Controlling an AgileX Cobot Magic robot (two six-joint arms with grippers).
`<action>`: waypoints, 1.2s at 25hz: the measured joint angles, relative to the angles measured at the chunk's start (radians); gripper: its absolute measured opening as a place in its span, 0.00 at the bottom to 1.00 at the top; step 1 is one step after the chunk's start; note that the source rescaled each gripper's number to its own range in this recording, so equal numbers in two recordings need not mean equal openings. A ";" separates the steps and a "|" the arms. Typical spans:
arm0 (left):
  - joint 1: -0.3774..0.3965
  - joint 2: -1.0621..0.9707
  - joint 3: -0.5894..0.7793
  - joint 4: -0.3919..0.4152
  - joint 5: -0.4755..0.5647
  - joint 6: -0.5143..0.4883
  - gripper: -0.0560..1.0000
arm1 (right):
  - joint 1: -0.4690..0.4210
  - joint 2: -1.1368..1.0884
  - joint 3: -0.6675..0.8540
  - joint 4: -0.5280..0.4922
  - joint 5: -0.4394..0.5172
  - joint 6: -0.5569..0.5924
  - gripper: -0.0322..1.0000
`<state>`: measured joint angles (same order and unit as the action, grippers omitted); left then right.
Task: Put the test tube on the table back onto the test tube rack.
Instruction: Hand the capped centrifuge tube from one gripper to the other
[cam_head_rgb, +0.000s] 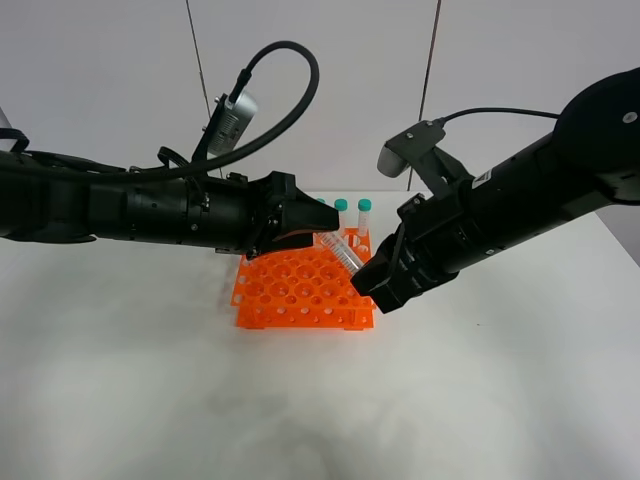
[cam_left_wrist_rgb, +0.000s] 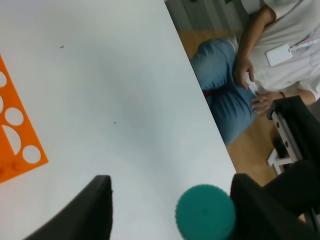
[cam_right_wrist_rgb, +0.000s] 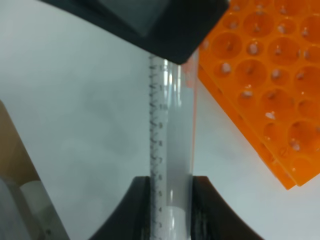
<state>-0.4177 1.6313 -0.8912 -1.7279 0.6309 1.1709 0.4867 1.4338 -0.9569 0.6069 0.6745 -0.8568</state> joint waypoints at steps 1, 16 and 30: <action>0.000 0.000 0.000 0.000 0.000 -0.004 0.41 | 0.000 0.000 0.000 0.000 0.000 0.000 0.05; 0.000 0.000 -0.052 -0.002 0.002 -0.041 0.39 | 0.000 0.000 0.000 -0.001 -0.002 0.000 0.05; 0.000 0.000 -0.052 0.029 0.024 -0.085 0.39 | 0.000 0.000 0.000 -0.013 -0.003 0.001 0.05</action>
<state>-0.4177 1.6313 -0.9429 -1.6994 0.6548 1.0860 0.4867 1.4338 -0.9569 0.5936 0.6716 -0.8559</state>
